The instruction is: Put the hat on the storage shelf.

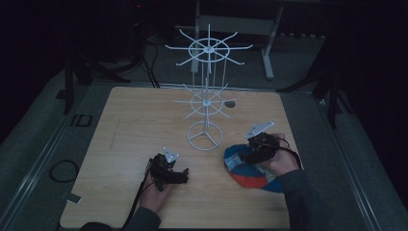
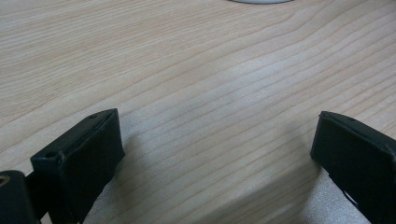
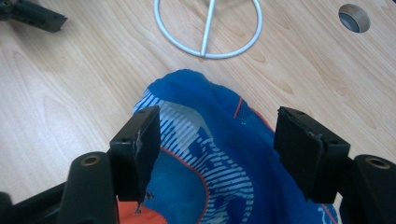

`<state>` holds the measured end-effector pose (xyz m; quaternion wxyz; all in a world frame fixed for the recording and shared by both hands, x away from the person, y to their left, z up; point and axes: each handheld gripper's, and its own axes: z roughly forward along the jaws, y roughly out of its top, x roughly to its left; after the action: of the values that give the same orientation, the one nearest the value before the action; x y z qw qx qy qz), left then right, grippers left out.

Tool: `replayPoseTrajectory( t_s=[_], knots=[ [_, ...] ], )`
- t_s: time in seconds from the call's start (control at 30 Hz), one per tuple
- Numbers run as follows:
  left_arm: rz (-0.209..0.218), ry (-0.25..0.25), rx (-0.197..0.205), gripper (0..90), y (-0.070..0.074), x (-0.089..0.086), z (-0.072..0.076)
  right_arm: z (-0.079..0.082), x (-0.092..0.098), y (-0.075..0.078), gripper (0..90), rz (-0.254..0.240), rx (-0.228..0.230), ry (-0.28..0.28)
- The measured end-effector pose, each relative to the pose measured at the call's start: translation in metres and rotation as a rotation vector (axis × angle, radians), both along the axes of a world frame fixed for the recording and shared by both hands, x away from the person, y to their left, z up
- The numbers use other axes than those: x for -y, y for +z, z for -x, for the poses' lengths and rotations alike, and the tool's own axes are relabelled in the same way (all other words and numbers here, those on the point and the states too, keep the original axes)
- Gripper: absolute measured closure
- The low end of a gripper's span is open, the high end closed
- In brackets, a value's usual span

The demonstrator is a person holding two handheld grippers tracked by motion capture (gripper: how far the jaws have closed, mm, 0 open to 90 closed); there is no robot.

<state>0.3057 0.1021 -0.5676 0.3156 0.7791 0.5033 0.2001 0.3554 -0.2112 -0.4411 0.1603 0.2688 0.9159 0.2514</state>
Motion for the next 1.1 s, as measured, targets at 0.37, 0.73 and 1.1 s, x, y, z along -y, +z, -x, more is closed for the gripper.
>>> replayPoseTrajectory(
  t_s=[0.37,0.73,1.1],
  knots=[
    [-0.001,0.0,0.0,2.6,0.0,0.0,0.0,-0.016,-0.005,-0.008,30.1,0.03,-0.034,-0.006],
    [-0.001,0.0,0.001,2.6,0.0,0.0,0.0,-0.025,-0.014,-0.025,29.3,0.129,-0.112,0.033],
    [-0.001,-0.001,-0.001,2.6,0.0,0.0,0.0,-0.033,-0.018,-0.04,42.8,0.223,-0.17,0.032]
  ],
)
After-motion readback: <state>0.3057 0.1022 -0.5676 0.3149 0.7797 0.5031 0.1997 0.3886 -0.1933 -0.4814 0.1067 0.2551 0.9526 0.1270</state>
